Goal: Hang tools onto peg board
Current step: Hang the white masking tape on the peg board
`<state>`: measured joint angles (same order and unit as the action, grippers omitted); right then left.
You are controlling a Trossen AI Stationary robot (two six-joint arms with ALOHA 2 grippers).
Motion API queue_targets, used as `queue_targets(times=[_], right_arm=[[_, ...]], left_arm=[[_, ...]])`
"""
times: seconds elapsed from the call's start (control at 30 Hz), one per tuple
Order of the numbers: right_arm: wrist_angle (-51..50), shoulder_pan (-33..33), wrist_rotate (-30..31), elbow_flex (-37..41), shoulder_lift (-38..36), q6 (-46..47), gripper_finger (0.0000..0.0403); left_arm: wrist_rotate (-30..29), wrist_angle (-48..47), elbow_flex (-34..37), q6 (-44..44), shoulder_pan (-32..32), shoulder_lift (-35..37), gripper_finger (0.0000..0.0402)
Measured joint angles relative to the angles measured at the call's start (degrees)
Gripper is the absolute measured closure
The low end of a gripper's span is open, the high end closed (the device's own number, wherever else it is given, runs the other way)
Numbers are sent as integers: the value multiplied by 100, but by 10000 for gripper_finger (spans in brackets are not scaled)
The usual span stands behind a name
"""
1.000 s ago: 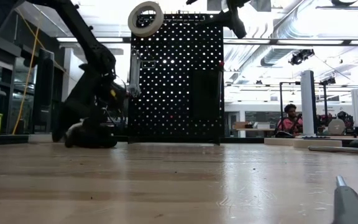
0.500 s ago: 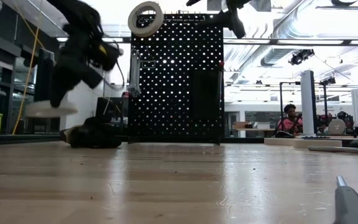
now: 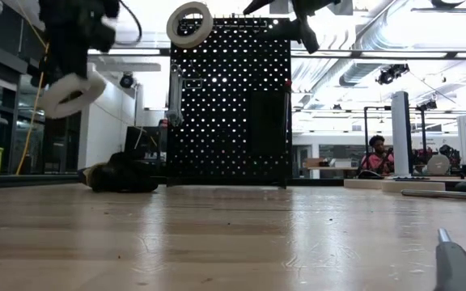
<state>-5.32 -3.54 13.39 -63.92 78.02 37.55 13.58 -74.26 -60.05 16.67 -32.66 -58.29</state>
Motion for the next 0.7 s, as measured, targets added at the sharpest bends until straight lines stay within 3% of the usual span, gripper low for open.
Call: queue_targets(times=[0.13, 0.23, 0.43, 0.57, 0.7], right_arm=[[43, -49, -11, 2, 0, -46, 158], [268, -115, -227, 1, 0, -54, 158], [1094, -250, -1863, 2, 0, -445, 158], [1788, -240, -2684, 2, 0, -1011, 158], [2586, -258, -2727, 2, 0, -892, 158]], left_arm=[[969, 942, 0, 744, 292, 518, 351], [1759, 2150, 0, 1262, 565, 790, 351], [3228, 5197, -7, 2271, 1125, 946, 351], [3559, 7031, -11, 2956, 1419, 717, 351], [3588, 8134, -11, 3168, 1604, 219, 351]])
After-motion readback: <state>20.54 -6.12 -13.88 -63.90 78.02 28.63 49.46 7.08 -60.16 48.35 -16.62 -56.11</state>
